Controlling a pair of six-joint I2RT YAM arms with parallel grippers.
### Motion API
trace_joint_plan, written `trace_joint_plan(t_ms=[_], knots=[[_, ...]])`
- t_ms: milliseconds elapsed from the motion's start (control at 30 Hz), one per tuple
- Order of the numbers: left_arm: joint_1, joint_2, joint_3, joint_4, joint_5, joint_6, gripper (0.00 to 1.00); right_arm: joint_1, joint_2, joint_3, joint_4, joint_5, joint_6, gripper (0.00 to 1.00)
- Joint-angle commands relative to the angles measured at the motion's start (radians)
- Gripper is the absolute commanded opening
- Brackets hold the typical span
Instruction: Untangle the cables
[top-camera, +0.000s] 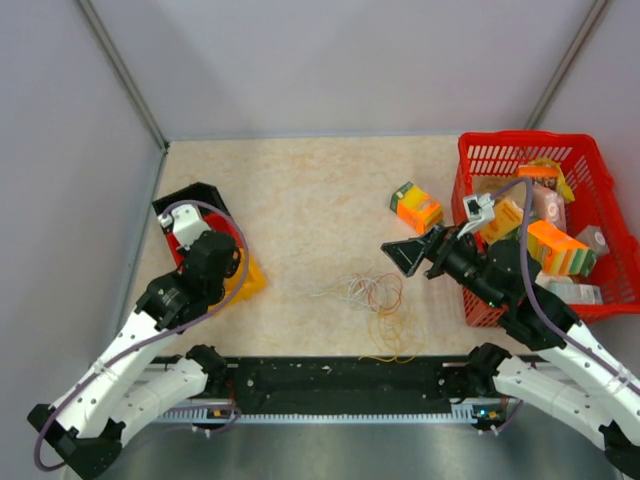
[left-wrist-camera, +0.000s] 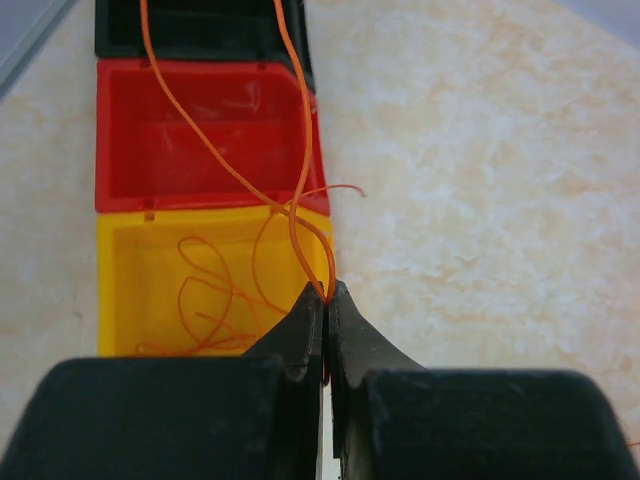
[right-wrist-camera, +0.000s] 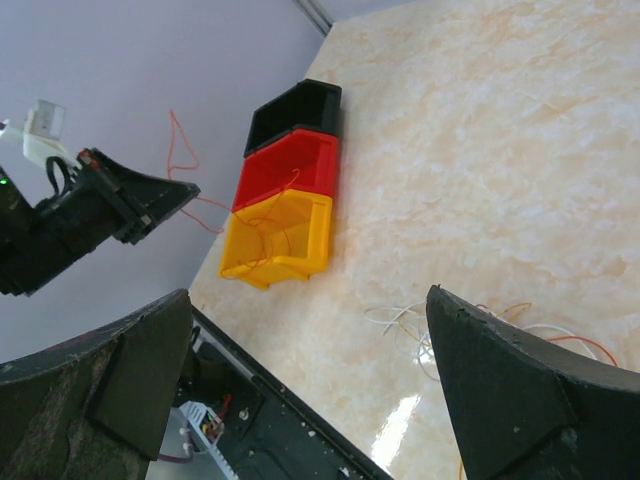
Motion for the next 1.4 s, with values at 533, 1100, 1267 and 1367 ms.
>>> trace_joint_plan(t_ms=[533, 1100, 1267, 1367], knots=[[0.353, 0.278, -0.167, 0.031, 0.354, -0.331, 0.00, -0.007, -0.037, -0.061, 0.033, -0.005, -0.001, 0.99], [0.550, 0.375, -0.329, 0.232, 0.655, -0.397, 0.00, -0.007, 0.012, -0.077, 0.061, -0.032, 0.000, 0.99], [0.550, 0.234, -0.274, 0.142, 0.628, -0.334, 0.50, -0.005, 0.018, -0.084, 0.070, -0.043, 0.000, 0.99], [0.550, 0.142, -0.206, 0.048, 0.571, -0.302, 0.80, -0.007, 0.021, -0.089, 0.079, -0.045, 0.000, 0.99]])
